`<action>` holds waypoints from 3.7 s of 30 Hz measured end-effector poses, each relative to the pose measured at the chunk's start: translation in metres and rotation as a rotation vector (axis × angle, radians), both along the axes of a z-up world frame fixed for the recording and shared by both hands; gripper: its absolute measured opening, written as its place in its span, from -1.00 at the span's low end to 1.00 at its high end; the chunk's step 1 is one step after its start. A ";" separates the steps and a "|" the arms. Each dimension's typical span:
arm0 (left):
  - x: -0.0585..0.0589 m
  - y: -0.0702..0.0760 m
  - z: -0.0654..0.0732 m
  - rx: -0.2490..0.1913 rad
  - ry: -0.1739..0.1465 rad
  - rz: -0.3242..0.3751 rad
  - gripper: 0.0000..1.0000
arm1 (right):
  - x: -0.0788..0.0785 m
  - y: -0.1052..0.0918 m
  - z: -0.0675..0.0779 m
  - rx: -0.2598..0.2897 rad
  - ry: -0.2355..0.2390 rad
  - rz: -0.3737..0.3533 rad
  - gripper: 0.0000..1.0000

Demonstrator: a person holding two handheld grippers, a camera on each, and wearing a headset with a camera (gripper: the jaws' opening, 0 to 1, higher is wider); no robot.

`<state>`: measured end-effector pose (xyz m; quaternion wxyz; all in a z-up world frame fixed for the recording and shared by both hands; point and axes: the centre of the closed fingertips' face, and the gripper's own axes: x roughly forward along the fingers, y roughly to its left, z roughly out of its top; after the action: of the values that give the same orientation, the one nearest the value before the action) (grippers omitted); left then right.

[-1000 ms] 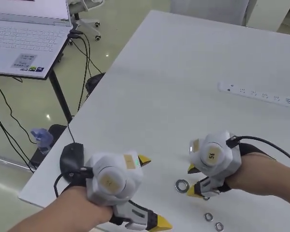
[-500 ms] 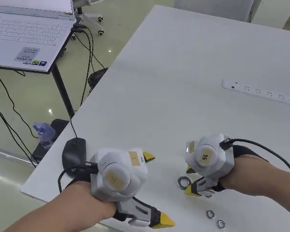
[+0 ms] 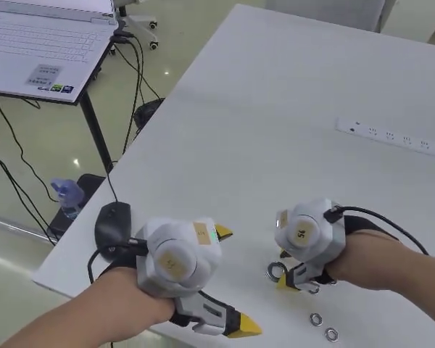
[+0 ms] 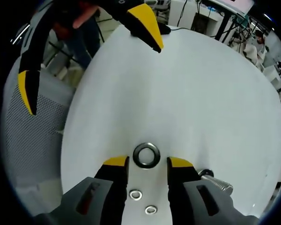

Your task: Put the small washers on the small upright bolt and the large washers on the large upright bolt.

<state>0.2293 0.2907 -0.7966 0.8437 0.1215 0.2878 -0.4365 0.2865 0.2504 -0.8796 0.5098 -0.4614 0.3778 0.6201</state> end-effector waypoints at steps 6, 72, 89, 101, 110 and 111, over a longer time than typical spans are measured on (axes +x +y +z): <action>-0.001 0.000 -0.002 0.005 0.000 -0.002 0.76 | -0.001 0.002 0.000 -0.007 -0.007 -0.002 -0.34; -0.005 0.001 0.004 -0.003 0.004 0.004 0.70 | 0.024 -0.054 0.048 -0.022 0.027 -0.175 -0.57; -0.004 -0.001 0.005 -0.001 0.006 -0.002 0.70 | 0.056 -0.060 0.069 -0.010 0.005 -0.231 -0.57; -0.004 0.001 0.004 0.001 0.007 0.000 0.70 | 0.075 -0.036 0.087 0.012 -0.031 -0.232 -0.57; -0.005 0.000 0.003 -0.003 0.011 -0.001 0.70 | 0.078 -0.029 0.083 -0.001 -0.030 -0.231 -0.57; -0.005 0.000 0.002 -0.002 0.012 -0.001 0.69 | 0.079 -0.028 0.083 -0.001 -0.029 -0.231 -0.57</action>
<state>0.2239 0.2910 -0.7942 0.8419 0.1182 0.2924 -0.4380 0.3651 0.2220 -0.7970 0.5829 -0.4240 0.4215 0.5503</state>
